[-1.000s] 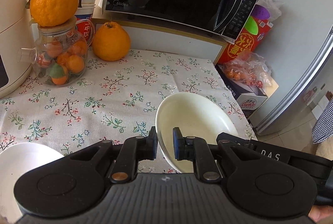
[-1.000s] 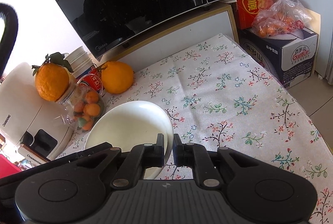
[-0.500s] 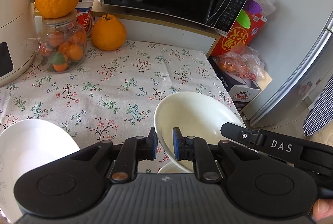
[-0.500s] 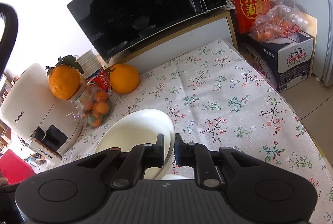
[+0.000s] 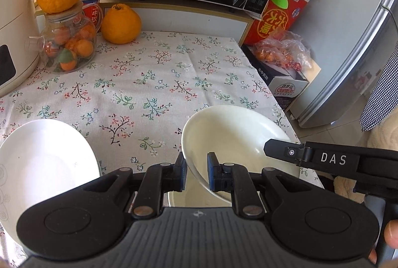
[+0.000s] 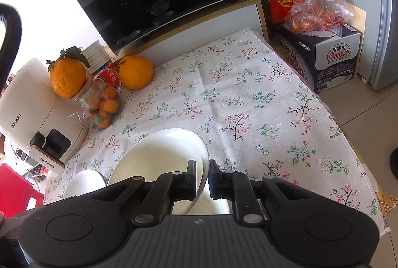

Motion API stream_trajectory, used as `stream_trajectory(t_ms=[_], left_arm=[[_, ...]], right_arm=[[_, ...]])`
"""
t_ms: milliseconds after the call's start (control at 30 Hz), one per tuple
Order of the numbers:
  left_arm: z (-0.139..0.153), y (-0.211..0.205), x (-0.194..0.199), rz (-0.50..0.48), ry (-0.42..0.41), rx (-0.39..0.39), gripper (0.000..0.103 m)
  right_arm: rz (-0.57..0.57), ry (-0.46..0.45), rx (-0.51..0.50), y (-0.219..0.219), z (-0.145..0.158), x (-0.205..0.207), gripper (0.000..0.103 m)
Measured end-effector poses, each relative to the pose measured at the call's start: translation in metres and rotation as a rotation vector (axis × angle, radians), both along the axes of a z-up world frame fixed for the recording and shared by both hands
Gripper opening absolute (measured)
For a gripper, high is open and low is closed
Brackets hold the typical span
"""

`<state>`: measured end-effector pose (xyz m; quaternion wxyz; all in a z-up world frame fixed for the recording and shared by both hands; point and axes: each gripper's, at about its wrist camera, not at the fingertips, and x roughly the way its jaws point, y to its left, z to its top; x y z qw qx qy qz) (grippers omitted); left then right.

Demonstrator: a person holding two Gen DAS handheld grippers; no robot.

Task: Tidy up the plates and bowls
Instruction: 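Lift and carry the nested bowls with both grippers toward the plate stack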

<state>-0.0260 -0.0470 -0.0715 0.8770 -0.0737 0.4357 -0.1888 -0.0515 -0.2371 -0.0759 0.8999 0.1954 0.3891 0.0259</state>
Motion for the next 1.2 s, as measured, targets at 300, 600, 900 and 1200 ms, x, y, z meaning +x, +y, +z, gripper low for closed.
stream_trajectory(t_ms=[300,600,900,1200], left_arm=[[-0.002,-0.005,-0.01,-0.011,-0.001,0.056,0.015],[-0.002,-0.014,-0.019,-0.031,-0.037,0.137,0.015],[-0.009,-0.016,-0.019,-0.045,-0.023,0.185,0.017],[-0.013,-0.02,-0.019,-0.051,-0.019,0.225,0.018]], right_arm=[[0.024,0.053,-0.005,0.001,-0.005,-0.005,0.01],[0.053,0.119,-0.042,0.005,-0.015,-0.004,0.01],[0.075,0.144,-0.069,0.008,-0.02,-0.003,0.011],[0.087,0.159,-0.084,0.009,-0.022,-0.001,0.011]])
